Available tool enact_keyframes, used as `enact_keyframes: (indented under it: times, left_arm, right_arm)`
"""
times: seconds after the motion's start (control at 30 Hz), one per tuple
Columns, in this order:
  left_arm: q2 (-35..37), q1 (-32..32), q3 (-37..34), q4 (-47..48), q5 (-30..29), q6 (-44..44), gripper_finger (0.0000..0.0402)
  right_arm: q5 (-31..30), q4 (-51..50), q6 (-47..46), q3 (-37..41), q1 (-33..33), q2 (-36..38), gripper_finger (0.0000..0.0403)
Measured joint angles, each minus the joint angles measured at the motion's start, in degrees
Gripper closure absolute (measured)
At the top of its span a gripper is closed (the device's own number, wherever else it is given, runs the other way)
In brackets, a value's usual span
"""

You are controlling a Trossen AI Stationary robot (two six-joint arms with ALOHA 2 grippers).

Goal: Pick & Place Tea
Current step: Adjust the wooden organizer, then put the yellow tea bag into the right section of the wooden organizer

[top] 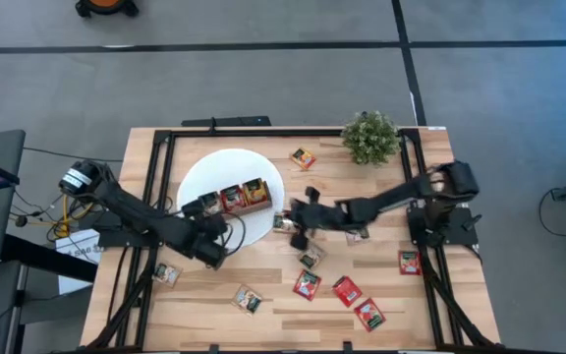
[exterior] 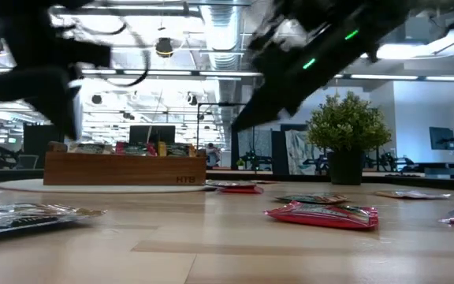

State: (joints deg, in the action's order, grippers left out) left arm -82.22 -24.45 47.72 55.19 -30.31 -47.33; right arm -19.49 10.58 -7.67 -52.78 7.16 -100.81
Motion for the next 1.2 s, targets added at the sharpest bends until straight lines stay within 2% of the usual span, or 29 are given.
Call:
enact_keyframes:
  times: [0.1,0.23,0.47,0.67,0.83,1.03,1.2]
  left_arm:
    - [-0.14,-1.87,-3.64,0.33,0.63,-4.54,0.0401]
    - [-0.17,-3.24,-7.94,0.28,-0.26,-9.67,0.0401]
    - [-0.17,-3.71,-12.16,1.02,-5.32,-15.44,0.0401]
    - [-0.17,-3.74,-12.02,2.03,-6.41,-15.82,0.0401]
    - [-0.17,-5.22,-8.39,5.61,-9.50,-15.70,0.0401]
    - [-0.14,-8.19,-2.21,5.80,-19.09,-18.91,0.0401]
    - [-0.15,-9.00,-1.29,-6.08,-29.76,-17.38,0.0401]
  right_arm:
    - [0.07,-1.62,-2.36,-6.20,-4.61,-5.78,0.0393]
    - [-0.23,-8.62,-3.50,-14.29,-8.50,-13.64,0.0400]
    - [2.28,-18.14,-2.65,-24.64,-8.20,-19.91,0.0401]
    - [2.70,-25.39,-2.46,-27.33,-4.57,-18.87,0.0401]
    - [-1.01,-34.55,-2.09,-27.53,-5.16,-13.13,0.0402]
    - [-3.04,-37.60,-1.26,-24.20,-14.12,-7.58,0.0402]
    - [-1.70,-36.09,-1.38,-23.84,-22.66,-10.35,0.0402]
